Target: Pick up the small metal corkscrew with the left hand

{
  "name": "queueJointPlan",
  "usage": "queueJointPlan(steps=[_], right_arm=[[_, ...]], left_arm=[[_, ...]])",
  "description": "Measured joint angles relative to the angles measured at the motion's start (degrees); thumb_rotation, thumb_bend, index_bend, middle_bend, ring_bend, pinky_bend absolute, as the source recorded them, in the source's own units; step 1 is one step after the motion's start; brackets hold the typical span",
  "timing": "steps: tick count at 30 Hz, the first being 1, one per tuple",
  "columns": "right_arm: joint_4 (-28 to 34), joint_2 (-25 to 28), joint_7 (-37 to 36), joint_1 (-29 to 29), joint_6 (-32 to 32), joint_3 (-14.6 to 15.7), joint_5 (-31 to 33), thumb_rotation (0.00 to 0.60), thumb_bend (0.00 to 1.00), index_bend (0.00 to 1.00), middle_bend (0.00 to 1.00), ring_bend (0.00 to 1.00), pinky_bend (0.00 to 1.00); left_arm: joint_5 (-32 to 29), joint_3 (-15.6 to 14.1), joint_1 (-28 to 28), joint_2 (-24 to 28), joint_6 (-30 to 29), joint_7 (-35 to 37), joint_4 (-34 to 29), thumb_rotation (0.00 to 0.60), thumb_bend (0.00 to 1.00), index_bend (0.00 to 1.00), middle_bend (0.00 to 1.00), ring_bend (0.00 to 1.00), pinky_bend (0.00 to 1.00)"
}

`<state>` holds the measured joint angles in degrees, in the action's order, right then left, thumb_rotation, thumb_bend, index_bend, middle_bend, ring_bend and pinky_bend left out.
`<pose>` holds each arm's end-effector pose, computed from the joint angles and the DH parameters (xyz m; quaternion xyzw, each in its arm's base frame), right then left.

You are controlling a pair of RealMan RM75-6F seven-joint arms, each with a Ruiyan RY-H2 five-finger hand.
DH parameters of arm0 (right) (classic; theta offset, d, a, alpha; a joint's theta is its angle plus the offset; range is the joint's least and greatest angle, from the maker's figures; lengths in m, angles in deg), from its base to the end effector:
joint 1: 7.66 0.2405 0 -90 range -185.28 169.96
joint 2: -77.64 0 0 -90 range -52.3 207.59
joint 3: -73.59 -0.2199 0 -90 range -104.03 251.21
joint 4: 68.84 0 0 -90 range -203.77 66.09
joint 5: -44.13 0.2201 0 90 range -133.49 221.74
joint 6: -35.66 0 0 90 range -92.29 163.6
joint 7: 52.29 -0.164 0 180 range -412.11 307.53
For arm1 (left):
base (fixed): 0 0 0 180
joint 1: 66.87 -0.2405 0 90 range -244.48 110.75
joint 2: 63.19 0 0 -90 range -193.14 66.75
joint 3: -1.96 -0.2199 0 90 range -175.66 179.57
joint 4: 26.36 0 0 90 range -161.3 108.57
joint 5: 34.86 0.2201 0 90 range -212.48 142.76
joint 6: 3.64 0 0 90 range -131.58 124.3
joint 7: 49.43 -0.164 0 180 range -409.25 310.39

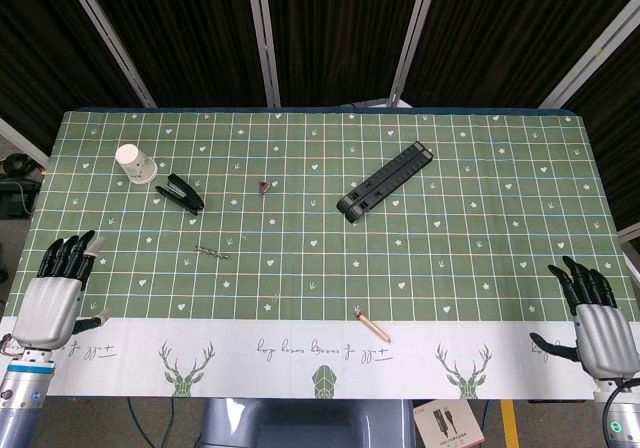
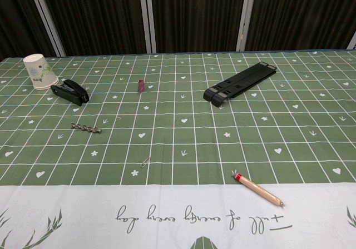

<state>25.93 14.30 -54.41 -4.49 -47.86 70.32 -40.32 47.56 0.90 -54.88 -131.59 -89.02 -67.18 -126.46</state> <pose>-0.2856 -0.1916 0.1323 0.5716 -0.4271 0.3904 0.5818 -0.2345 0.2110 0.0944 -0.6414 -0.3514 -0.3611 0.5786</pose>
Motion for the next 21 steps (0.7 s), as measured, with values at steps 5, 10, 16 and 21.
queueJointPlan(steps=[5, 10, 16, 21], right_arm=[[0.2, 0.0, 0.8, 0.0, -0.2, 0.2, -0.6, 0.6, 0.04, 0.12, 0.0, 0.0, 0.03], [0.6, -0.1, 1.2, -0.1, -0.5, 0.3, -0.8, 0.6, 0.04, 0.12, 0.0, 0.0, 0.03], [0.6, -0.1, 1.2, 0.0, -0.1, 0.2, -0.4, 0.6, 0.04, 0.12, 0.0, 0.0, 0.03], [0.9, 0.0, 1.0, 0.1, 0.2, 0.2, -0.2, 0.6, 0.04, 0.12, 0.0, 0.0, 0.03]], left_arm=[[-0.2, 0.2, -0.2, 0.1, 0.9, -0.1, 0.1, 0.6, 0.08, 0.0, 0.0, 0.0, 0.0], [-0.4, 0.5, -0.3, 0.3, 1.8, -0.2, -0.2, 0.6, 0.09, 0.0, 0.0, 0.0, 0.0], [-1.3, 1.6, 0.7, 0.0, 3.7, -1.0, -0.3, 0.6, 0.14, 0.03, 0.0, 0.0, 0.0], [-4.0, 3.5, 3.1, -1.2, 7.5, -2.8, 0.1, 0.6, 0.21, 0.2, 0.0, 0.0, 0.0]])
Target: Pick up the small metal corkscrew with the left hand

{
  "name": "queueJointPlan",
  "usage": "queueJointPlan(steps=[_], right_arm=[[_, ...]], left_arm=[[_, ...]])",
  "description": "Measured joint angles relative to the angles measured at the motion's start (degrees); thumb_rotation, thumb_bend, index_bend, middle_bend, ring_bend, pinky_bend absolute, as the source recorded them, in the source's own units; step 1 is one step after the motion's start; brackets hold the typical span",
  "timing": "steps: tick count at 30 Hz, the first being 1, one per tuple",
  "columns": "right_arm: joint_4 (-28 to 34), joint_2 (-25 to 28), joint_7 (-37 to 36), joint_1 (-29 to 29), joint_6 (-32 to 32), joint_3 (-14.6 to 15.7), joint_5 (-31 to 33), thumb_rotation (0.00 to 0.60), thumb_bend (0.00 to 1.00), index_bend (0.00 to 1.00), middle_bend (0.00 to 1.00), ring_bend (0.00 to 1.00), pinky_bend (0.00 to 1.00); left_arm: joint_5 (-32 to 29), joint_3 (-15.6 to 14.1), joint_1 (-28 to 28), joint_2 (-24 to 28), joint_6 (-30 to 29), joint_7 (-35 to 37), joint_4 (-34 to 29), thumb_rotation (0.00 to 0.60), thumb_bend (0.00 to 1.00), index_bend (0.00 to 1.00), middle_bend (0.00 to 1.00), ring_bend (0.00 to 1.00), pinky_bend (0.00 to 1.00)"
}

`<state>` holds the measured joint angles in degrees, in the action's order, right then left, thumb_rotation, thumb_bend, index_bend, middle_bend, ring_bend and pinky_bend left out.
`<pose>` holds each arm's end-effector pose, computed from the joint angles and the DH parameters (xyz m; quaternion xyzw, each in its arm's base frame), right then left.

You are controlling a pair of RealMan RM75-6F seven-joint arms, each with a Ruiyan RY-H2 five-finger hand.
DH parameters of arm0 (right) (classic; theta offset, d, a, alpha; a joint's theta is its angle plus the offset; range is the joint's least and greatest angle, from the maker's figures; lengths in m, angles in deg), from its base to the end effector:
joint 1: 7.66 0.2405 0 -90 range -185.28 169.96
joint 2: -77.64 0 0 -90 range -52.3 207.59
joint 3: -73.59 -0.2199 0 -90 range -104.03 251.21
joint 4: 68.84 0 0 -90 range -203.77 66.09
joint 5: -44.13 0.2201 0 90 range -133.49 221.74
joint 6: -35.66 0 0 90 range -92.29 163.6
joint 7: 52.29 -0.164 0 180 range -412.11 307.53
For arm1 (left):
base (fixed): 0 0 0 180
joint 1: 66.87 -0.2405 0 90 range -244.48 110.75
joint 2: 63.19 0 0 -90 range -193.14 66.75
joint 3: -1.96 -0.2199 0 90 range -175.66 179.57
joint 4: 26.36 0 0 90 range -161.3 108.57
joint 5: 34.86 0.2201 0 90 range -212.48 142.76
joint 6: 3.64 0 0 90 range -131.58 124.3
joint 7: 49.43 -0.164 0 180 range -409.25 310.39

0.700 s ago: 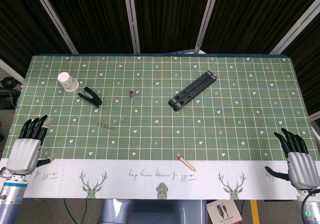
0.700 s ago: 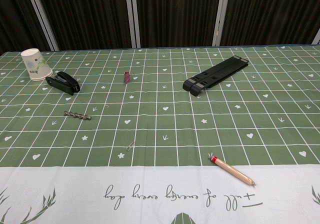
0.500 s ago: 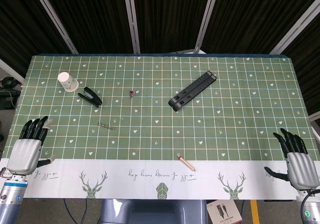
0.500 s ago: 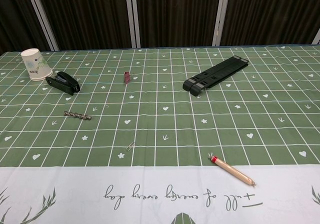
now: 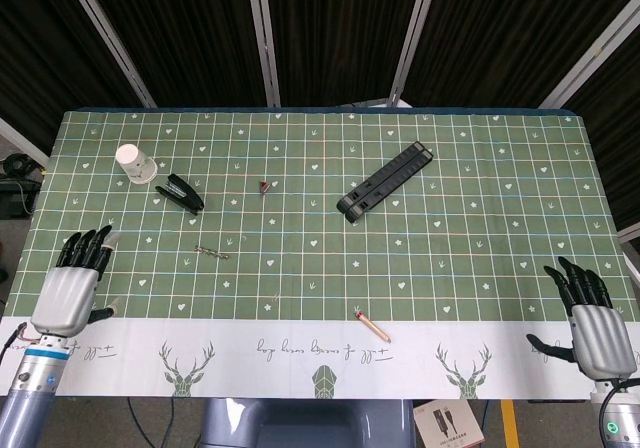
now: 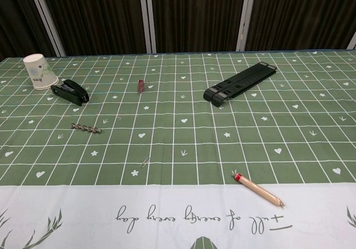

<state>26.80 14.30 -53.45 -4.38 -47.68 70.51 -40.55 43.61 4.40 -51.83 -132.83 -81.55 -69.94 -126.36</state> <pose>-0.2818 -0.1913 0.1295 0.5756 -0.4272 0.3890 0.5787 -0.2278 0.2351 0.0790 -0.6605 -0.3604 -0.3401 0.5640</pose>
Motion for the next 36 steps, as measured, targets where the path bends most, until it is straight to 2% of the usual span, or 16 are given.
queueJointPlan(steps=[5, 14, 18, 26, 36], right_arm=[[0.1, 0.1, -0.3, -0.1, -0.1, 0.0, -0.1, 0.6, 0.04, 0.12, 0.0, 0.0, 0.03], [0.2, 0.4, -1.3, -0.1, 0.1, 0.1, -0.1, 0.6, 0.04, 0.12, 0.0, 0.0, 0.03], [0.2, 0.6, -2.0, -0.1, 0.3, 0.1, 0.1, 0.6, 0.04, 0.12, 0.0, 0.0, 0.03], [0.2, 1.0, -3.2, 0.1, 0.8, 0.1, 0.1, 0.6, 0.04, 0.12, 0.0, 0.0, 0.03], [0.3, 1.2, -4.0, 0.2, 0.9, 0.1, 0.1, 0.6, 0.04, 0.12, 0.0, 0.0, 0.03]], left_arm=[[-4.9, 3.0, 4.3, -3.4, 5.7, -3.5, 2.7, 0.6, 0.25, 0.33, 0.0, 0.0, 0.0], [-15.4, 8.6, 13.8, -13.7, 14.1, -11.8, 10.5, 0.6, 0.28, 0.38, 0.0, 0.0, 0.0], [-19.0, 9.6, 16.6, -17.2, 16.3, -15.3, 13.1, 0.6, 0.28, 0.43, 0.0, 0.0, 0.0], [-26.0, 10.8, 21.9, -24.7, 18.3, -22.7, 17.4, 0.6, 0.32, 0.46, 0.0, 0.0, 0.0], [-31.6, 11.4, 26.1, -29.6, 18.7, -26.8, 23.1, 0.6, 0.32, 0.46, 0.0, 0.0, 0.0]])
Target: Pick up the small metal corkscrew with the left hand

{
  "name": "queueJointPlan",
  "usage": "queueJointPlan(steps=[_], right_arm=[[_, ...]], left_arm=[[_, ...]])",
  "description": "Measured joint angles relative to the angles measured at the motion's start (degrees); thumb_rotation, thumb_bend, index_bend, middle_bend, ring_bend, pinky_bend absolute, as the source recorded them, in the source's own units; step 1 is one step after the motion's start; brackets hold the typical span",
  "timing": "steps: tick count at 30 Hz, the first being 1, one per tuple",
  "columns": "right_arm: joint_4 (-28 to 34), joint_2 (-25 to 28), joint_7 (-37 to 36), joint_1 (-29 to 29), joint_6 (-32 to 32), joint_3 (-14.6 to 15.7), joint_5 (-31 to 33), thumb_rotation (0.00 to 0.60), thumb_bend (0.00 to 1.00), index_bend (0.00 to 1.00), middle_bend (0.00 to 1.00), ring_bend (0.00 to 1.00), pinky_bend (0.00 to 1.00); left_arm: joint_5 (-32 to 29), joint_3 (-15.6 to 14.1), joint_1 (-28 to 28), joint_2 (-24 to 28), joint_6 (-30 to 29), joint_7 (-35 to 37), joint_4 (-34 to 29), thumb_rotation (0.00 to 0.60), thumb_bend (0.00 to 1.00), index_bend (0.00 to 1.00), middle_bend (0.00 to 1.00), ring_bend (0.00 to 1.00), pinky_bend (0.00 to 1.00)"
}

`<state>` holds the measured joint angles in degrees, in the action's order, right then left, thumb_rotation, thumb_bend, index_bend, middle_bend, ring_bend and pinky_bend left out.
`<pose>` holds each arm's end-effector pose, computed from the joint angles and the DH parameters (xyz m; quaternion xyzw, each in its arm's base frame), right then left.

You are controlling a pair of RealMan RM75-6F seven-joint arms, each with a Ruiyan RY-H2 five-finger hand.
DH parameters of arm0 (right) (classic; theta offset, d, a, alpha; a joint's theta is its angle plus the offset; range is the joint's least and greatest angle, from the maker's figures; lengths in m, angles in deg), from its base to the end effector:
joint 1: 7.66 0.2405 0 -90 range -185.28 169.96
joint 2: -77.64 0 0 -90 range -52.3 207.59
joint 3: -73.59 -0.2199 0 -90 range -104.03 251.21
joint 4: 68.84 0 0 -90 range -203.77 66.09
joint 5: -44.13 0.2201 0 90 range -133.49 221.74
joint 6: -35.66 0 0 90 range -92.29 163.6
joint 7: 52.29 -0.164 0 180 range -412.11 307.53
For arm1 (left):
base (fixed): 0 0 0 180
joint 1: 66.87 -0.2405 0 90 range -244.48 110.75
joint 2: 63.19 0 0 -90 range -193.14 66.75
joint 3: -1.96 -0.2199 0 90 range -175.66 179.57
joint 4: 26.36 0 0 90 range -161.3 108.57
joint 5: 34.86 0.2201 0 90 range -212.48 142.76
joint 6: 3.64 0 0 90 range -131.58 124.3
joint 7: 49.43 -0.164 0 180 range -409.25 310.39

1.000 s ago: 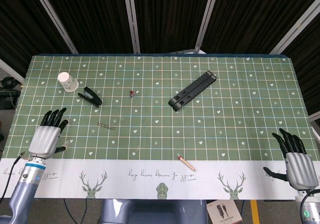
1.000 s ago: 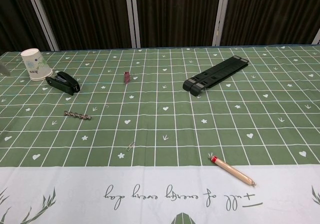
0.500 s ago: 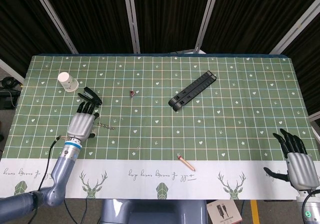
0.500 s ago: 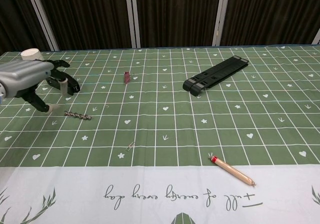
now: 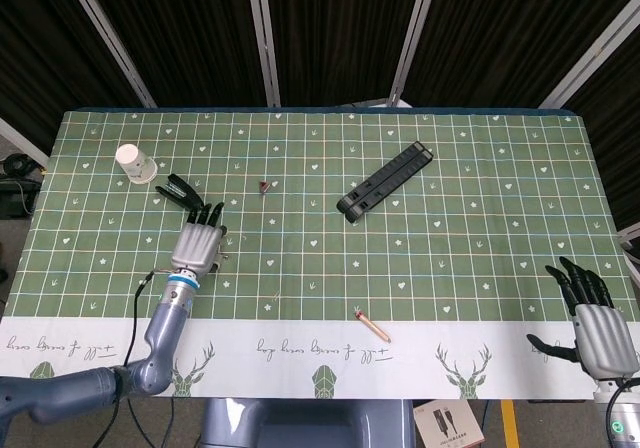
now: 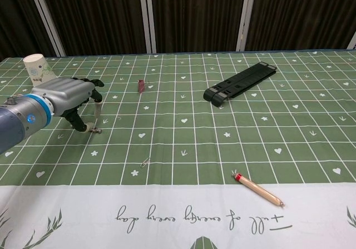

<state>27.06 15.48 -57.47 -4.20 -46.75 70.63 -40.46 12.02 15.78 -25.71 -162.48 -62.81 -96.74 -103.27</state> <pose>-0.2839 -0.1916 0.1323 0.5667 -0.4473 0.3998 0.5648 -0.1460 0.3473 -0.0600 -0.7302 -0.3520 -0.2387 0.5347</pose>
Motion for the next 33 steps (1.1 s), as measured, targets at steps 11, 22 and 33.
queueJointPlan(steps=[11, 22, 33], right_arm=[[0.0, 0.0, -0.2, 0.0, 0.0, -0.1, 0.1, 0.6, 0.04, 0.12, 0.0, 0.0, 0.03], [0.0, 0.0, -0.2, 0.0, 0.0, -0.1, 0.2, 0.6, 0.04, 0.12, 0.0, 0.0, 0.03], [0.1, 0.1, -0.3, 0.1, 0.2, -0.1, 0.4, 0.6, 0.04, 0.12, 0.0, 0.0, 0.03]], left_arm=[[-2.7, -1.3, 2.1, -2.6, 0.5, -1.3, 2.7, 0.6, 0.32, 0.47, 0.0, 0.0, 0.0], [-4.1, -2.1, 3.0, -3.4, 0.2, -1.8, 4.3, 0.6, 0.32, 0.51, 0.0, 0.0, 0.0], [-4.3, -2.8, 3.8, -5.0, 1.1, -1.2, 6.2, 0.6, 0.41, 0.58, 0.0, 0.0, 0.0]])
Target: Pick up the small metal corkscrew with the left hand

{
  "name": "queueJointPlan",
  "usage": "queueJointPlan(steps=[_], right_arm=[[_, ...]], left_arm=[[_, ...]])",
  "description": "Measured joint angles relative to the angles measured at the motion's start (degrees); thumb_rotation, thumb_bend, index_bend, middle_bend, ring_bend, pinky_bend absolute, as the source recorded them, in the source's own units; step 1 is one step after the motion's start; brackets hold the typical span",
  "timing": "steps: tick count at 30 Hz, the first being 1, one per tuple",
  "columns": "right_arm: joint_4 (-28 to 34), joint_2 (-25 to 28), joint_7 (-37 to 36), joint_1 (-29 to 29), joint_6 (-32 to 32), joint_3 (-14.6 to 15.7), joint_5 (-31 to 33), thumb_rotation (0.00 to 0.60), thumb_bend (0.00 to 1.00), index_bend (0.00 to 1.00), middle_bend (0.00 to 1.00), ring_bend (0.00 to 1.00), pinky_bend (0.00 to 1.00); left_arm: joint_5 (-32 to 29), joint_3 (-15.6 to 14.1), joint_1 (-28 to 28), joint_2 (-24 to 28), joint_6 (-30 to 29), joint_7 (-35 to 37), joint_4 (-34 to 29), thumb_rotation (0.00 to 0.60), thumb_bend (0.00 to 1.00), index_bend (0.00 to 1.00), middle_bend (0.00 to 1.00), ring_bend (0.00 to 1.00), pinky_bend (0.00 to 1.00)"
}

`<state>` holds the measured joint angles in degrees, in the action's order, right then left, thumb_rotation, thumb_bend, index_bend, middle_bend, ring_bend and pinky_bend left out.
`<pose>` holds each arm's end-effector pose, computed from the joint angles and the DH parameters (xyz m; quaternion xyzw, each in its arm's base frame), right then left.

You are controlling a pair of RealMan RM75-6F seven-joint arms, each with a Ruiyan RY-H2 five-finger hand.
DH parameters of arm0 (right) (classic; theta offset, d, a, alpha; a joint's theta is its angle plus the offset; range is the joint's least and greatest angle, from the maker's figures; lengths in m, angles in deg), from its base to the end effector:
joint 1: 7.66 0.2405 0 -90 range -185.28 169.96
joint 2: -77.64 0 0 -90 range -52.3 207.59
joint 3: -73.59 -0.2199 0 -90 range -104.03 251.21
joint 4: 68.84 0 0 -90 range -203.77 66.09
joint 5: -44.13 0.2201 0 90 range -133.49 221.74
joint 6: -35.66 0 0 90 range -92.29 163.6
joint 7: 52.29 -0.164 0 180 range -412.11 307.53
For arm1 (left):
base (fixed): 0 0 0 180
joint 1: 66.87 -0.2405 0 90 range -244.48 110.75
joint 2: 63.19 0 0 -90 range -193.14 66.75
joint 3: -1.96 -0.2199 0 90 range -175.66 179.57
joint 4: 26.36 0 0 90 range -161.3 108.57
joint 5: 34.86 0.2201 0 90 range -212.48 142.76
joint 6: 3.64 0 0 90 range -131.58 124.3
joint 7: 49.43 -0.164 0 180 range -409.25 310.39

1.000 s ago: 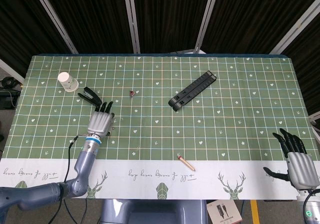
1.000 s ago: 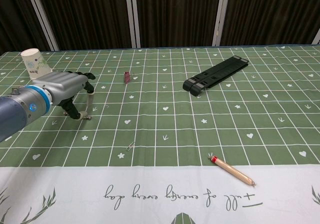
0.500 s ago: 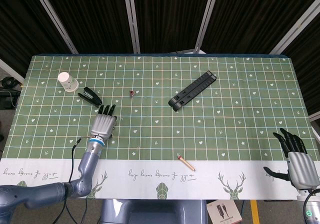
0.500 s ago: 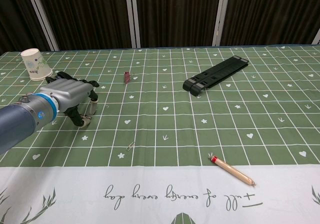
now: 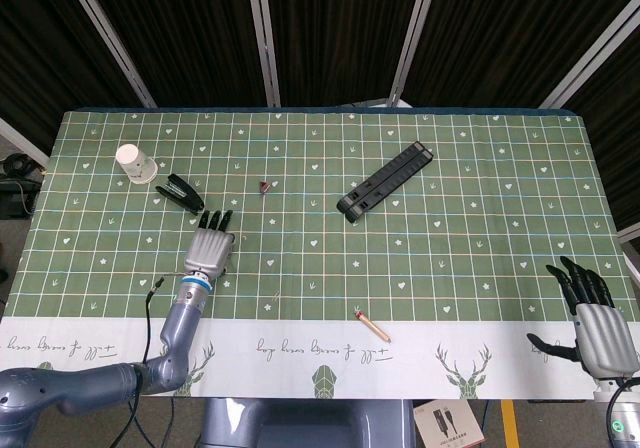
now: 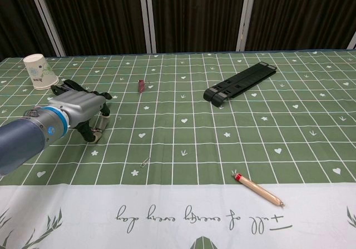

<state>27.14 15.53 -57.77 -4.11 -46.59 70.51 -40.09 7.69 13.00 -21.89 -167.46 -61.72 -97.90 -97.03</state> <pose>-0.2843 -0.1925 0.1327 0.5638 -0.4500 0.4008 0.5648 -0.1462 0.3459 -0.0882 -0.7474 -0.3482 -0.2077 0.5263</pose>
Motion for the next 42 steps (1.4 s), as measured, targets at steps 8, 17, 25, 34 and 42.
queueJointPlan(steps=[8, 17, 25, 34, 42], right_arm=[[-0.1, 0.0, -0.1, 0.0, -0.1, 0.1, -0.1, 0.6, 0.04, 0.12, 0.0, 0.0, 0.03], [0.0, 0.0, 0.3, -0.1, -0.2, 0.1, -0.1, 0.6, 0.04, 0.12, 0.0, 0.0, 0.03], [0.1, -0.1, 0.7, -0.1, -0.2, 0.1, -0.1, 0.6, 0.04, 0.12, 0.0, 0.0, 0.03], [0.1, -0.2, 1.1, -0.2, -0.4, 0.0, 0.0, 0.6, 0.04, 0.12, 0.0, 0.0, 0.03], [0.0, -0.4, 1.2, -0.1, -0.4, -0.1, 0.2, 0.6, 0.04, 0.12, 0.0, 0.0, 0.03]], left_arm=[[1.0, 0.2, -0.1, 1.0, -0.9, 1.6, -2.0, 0.6, 0.41, 0.6, 0.0, 0.0, 0.0], [2.4, 0.9, -0.4, 5.2, -2.8, 2.6, -8.4, 0.6, 0.41, 0.6, 0.0, 0.0, 0.0], [4.6, 2.6, -2.0, 7.3, -5.1, 9.3, -13.7, 0.6, 0.41, 0.6, 0.0, 0.0, 0.0], [6.4, 6.6, -5.8, 7.1, -5.3, 29.8, -20.6, 0.6, 0.42, 0.6, 0.0, 0.0, 0.0], [9.0, 7.9, -8.8, 6.2, -2.5, 45.4, -24.5, 0.6, 0.43, 0.61, 0.0, 0.0, 0.0]])
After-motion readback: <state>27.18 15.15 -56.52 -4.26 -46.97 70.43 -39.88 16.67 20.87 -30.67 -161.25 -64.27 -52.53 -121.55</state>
